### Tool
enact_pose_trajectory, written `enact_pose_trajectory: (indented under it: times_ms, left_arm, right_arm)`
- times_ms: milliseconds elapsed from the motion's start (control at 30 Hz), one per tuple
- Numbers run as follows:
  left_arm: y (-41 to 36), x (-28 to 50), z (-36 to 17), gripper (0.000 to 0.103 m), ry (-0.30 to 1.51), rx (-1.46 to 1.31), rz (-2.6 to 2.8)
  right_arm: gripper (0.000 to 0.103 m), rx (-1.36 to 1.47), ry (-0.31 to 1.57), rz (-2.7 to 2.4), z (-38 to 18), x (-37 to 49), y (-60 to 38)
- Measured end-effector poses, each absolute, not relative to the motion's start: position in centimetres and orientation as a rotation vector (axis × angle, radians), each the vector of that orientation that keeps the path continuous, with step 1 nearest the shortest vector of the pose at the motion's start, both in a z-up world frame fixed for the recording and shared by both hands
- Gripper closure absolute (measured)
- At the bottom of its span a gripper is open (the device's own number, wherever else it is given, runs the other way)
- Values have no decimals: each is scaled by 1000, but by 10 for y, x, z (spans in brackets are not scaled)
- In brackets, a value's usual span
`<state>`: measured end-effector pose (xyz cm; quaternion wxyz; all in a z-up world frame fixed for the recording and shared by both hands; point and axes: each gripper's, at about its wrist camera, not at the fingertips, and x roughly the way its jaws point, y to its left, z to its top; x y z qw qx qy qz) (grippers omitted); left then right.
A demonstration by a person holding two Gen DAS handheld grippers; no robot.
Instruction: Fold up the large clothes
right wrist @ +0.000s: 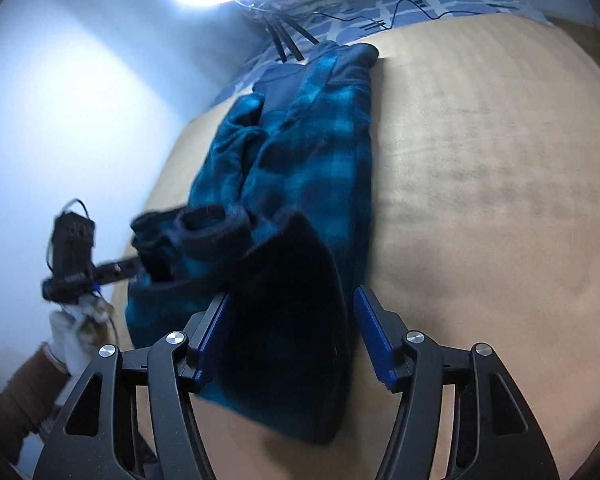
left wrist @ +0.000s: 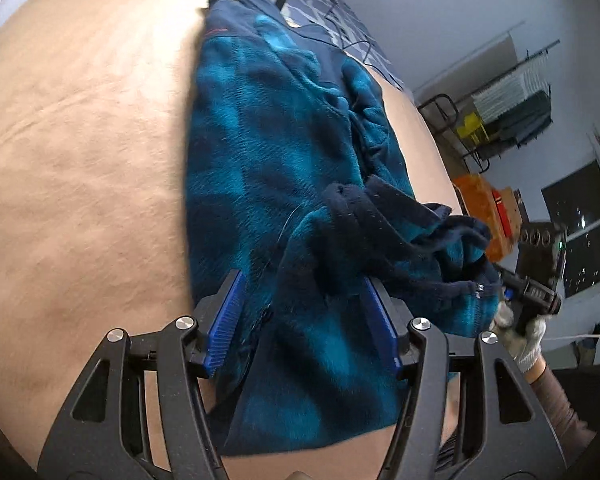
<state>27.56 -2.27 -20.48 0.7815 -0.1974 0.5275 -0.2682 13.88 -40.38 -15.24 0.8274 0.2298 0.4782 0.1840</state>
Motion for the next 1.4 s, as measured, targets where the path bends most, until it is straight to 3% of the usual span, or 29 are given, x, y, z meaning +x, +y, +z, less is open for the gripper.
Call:
enact_pose_trajectory:
  times_ms: [133,200,233,300,333,400,467,600,767,833,967,1200,1333,1400]
  left_arm:
    - [-31,276,-203,43,1111,-398,-602]
    - [-36,274,-200,63,1098,-363,-616]
    - [-38,274,-199,66,1097,-341,-613]
    - [-41,270,-196,83,1083,-308,-610]
    - [-41,268,-195,84,1079,-300,-607]
    - [-36,264,-191,88,1071,-321,-597]
    - [-29,261,-182,89,1056,-357,-586]
    - [-21,259,-174,90,1026,-336,-526]
    - [-15,280,-218,91,1134,-352,-360]
    - [-18,280,-217,90,1130,-340,-347]
    - [-10,272,-194,76,1063,-317,-338]
    - [-26,252,-142,76,924,-261,-445]
    - [-69,253,-146,76,928,-142,-486]
    - [-82,260,-157,76,947,-121,-485]
  right_arm:
    - [43,444,1025,431,-161,156,-391]
    - [46,433,1031,442,-167,159,-386]
    - [49,432,1029,446,-169,159,-385]
    - [57,411,1028,452,-171,159,-382]
    - [62,404,1026,453,-170,159,-381]
    - [83,386,1021,465,-168,158,-378]
    - [90,376,1016,467,-165,157,-375]
    - [93,336,962,506,-146,156,-366]
    - [94,263,1052,292,-177,182,-367]
    - [93,257,1066,269,-186,184,-364]
    - [88,254,1022,302,-166,174,-365]
    - [86,111,856,325,-119,137,-352]
    - [86,-40,837,253,-110,143,-327]
    - [80,-81,890,182,-118,154,-329]
